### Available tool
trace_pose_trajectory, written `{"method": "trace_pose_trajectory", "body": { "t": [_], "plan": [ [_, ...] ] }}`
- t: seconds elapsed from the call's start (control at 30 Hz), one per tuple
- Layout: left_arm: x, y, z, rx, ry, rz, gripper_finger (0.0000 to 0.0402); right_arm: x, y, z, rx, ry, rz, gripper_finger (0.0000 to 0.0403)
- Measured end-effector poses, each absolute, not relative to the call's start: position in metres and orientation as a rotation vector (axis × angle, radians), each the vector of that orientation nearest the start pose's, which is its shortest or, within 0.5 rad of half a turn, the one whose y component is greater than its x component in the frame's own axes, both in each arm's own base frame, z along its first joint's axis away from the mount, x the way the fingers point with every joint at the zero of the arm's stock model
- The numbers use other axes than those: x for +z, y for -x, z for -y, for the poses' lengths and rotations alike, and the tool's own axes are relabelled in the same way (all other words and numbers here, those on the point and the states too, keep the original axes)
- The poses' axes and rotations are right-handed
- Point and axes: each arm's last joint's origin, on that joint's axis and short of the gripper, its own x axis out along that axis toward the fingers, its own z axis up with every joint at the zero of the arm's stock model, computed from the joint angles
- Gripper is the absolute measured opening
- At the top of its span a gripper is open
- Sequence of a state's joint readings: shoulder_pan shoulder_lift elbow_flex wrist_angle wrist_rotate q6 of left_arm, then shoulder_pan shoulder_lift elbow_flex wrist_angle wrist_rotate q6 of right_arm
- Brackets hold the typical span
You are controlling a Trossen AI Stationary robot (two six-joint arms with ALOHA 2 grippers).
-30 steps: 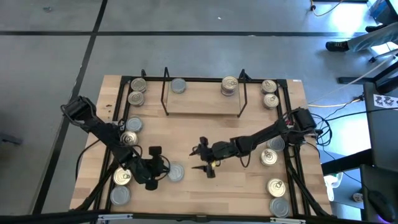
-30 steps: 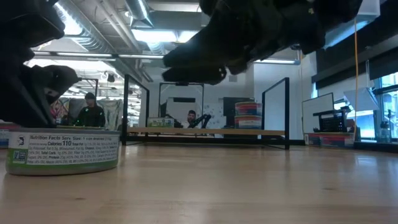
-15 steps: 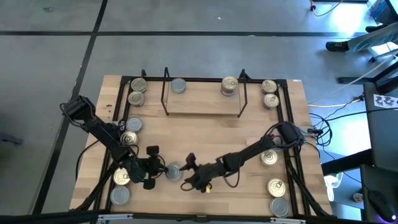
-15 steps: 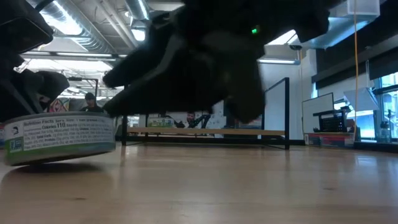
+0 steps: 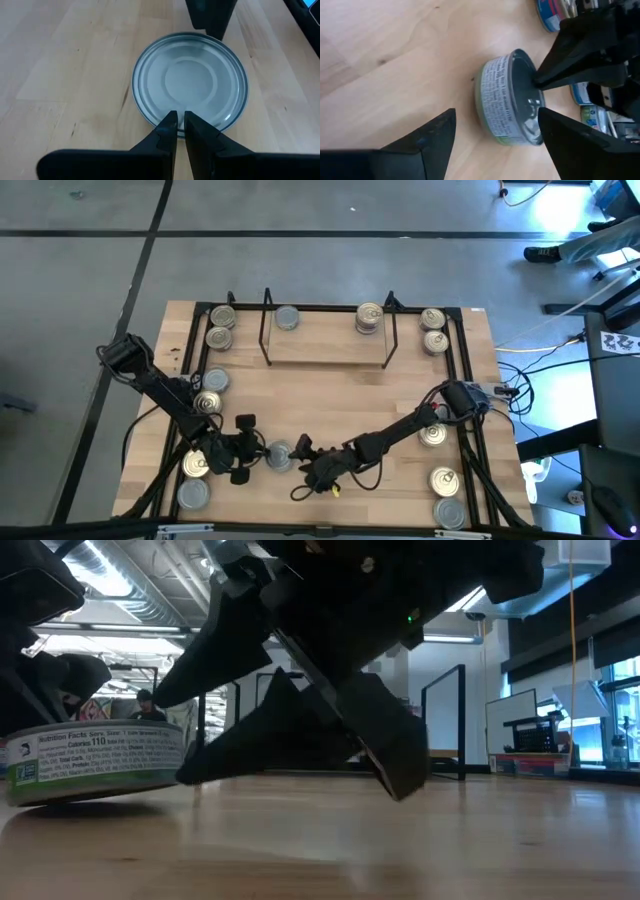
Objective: Stack canned seafood by type on shelf
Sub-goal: Stack the green white tuna can on top of the other green white tuna can on the shelf
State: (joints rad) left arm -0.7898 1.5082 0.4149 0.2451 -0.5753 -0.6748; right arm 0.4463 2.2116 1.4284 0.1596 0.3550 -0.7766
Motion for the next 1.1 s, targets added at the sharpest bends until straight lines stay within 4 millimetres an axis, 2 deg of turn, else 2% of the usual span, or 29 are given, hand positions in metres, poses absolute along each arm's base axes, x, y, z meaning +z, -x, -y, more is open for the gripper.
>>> {"method": "trace_pose_trajectory", "body": {
  "t": [0.23, 0.4, 0.57, 0.73, 1.1],
  "plan": [
    [0.108, -0.173, 0.152, 0.032, 0.112, -0.674, 0.0033, 0.129, -0.431, -0.19, 0.316, 1.033, -0.518, 0.0278],
    [0.108, -0.174, 0.152, 0.036, 0.113, -0.669, 0.0033, 0.115, -0.433, -0.191, 0.321, 1.06, -0.515, 0.0278],
    [0.108, -0.173, 0.153, 0.036, 0.113, -0.666, 0.0033, 0.111, -0.438, -0.19, 0.263, 1.079, -0.495, 0.0278],
    [0.108, -0.173, 0.153, 0.04, 0.11, -0.663, 0.0033, 0.111, -0.443, -0.179, 0.241, 1.073, -0.506, 0.0278],
    [0.109, -0.174, 0.153, 0.031, 0.098, -0.65, 0.0033, 0.108, -0.448, -0.162, 0.32, 1.036, -0.513, 0.0278]
  ]
}}
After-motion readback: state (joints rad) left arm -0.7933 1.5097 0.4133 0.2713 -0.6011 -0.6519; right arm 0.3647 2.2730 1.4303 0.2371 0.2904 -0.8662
